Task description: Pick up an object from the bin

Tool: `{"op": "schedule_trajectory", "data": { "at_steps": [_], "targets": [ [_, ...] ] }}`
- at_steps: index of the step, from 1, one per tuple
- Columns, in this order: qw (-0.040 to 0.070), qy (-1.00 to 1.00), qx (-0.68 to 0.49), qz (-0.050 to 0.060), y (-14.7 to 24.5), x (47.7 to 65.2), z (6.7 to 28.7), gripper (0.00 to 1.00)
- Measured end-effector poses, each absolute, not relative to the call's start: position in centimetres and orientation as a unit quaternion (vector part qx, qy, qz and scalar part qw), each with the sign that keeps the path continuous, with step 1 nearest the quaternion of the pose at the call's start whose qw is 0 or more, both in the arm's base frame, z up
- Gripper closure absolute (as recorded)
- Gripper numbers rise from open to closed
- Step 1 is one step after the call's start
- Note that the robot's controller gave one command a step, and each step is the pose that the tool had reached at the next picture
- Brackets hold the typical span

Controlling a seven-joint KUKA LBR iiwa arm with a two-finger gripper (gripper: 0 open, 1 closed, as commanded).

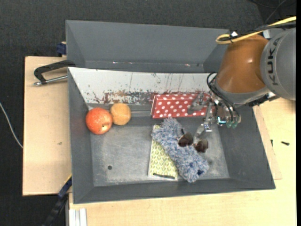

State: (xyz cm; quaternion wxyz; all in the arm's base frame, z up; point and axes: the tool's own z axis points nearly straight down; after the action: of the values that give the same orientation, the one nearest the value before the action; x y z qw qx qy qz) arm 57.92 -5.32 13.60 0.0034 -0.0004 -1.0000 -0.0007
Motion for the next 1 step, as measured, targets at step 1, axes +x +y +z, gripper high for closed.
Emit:
{"op": "schedule_trajectory", "data": {
  "at_steps": [1],
  "targets": [
    [0.002,-1.000,0.000,-0.001,-5.32,57.96,13.81,0.00]
  ]
}}
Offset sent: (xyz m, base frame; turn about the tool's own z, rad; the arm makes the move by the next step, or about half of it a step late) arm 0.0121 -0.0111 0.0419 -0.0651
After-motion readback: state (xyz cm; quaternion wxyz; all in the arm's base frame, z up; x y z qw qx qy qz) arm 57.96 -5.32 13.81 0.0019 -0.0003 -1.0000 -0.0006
